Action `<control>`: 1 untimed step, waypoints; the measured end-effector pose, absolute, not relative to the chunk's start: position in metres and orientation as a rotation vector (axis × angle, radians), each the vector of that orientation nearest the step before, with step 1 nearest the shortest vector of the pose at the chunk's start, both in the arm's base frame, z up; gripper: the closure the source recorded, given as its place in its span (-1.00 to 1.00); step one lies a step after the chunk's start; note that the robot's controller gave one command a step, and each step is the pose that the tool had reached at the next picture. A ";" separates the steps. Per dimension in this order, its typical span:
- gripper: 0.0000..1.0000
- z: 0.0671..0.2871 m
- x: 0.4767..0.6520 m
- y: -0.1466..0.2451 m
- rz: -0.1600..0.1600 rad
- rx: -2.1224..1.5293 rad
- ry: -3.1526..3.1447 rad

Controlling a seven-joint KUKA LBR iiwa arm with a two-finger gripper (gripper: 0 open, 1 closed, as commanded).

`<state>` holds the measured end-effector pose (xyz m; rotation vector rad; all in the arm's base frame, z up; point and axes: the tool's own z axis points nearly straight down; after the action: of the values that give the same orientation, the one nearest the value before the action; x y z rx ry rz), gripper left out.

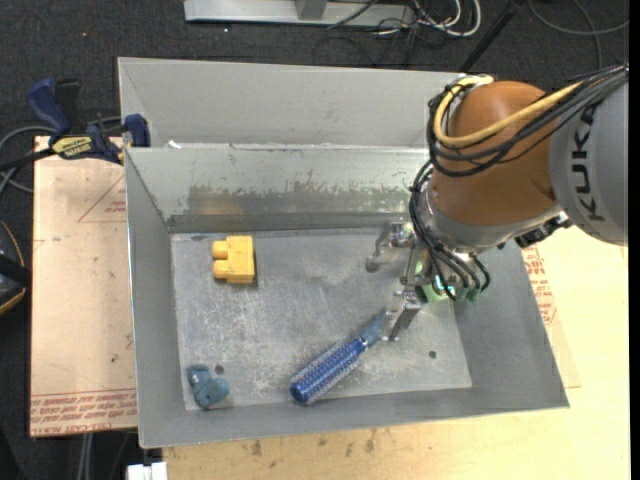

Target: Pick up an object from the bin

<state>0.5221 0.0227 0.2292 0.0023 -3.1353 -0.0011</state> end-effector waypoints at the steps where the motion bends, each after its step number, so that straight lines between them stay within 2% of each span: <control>1: -1.00 0.076 0.494 0.076 0.005 0.992 -2.998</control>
Offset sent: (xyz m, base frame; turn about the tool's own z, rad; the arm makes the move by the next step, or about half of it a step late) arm -0.0341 0.0523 -0.1592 -0.6389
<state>0.4943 0.0760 0.0757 0.9917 -2.9982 0.0048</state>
